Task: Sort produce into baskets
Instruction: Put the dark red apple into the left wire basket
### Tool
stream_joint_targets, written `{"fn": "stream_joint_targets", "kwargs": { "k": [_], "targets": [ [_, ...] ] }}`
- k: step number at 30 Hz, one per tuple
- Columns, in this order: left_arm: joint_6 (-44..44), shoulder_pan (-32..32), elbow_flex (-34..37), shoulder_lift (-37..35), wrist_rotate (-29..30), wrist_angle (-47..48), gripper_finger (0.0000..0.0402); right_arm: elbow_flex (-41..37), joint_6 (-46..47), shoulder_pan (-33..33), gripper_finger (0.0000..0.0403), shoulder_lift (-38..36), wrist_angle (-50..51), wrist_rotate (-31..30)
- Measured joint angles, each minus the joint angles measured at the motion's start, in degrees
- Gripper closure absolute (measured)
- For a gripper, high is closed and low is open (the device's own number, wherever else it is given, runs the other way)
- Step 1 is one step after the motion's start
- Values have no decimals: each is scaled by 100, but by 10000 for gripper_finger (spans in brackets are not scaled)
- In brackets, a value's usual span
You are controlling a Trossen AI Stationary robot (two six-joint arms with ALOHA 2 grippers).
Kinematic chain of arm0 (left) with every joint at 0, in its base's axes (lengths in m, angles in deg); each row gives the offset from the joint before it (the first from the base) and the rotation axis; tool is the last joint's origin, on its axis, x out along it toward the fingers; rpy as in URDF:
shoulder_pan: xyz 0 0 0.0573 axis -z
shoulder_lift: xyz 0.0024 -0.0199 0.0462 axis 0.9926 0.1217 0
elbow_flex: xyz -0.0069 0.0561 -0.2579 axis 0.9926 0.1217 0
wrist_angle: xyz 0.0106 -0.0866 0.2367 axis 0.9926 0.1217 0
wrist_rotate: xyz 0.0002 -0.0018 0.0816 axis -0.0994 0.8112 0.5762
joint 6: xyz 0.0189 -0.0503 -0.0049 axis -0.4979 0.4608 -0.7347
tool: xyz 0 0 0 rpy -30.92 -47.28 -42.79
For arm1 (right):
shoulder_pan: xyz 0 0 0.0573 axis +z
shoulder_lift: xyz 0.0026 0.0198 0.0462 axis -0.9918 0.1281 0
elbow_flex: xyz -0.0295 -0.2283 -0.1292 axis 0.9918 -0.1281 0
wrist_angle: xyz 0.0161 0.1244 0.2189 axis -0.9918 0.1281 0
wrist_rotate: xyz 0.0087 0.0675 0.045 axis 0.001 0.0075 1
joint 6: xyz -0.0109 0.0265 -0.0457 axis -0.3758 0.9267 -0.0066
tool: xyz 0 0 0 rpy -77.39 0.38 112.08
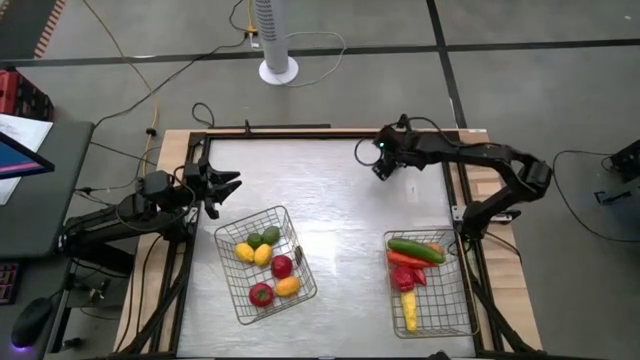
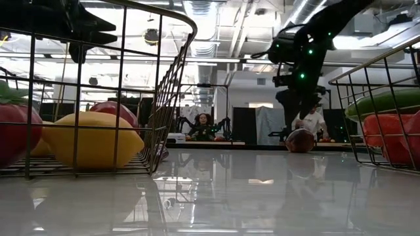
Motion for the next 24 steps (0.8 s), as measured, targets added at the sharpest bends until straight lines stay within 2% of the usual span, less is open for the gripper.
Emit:
{"fn": "stream_joint_targets", "kwargs": {
  "k": [11,15,24],
  "targets": [
    [10,0,0,0,-4,19,269,-321,194,-415,5,416,-435,93],
    [10,0,0,0,-22,26,269,-315,307,-419,5,679,-427,282],
    [-24,0,0,0,-25,30,269,-300,208,-405,5,948,-507,234]
  ]
}}
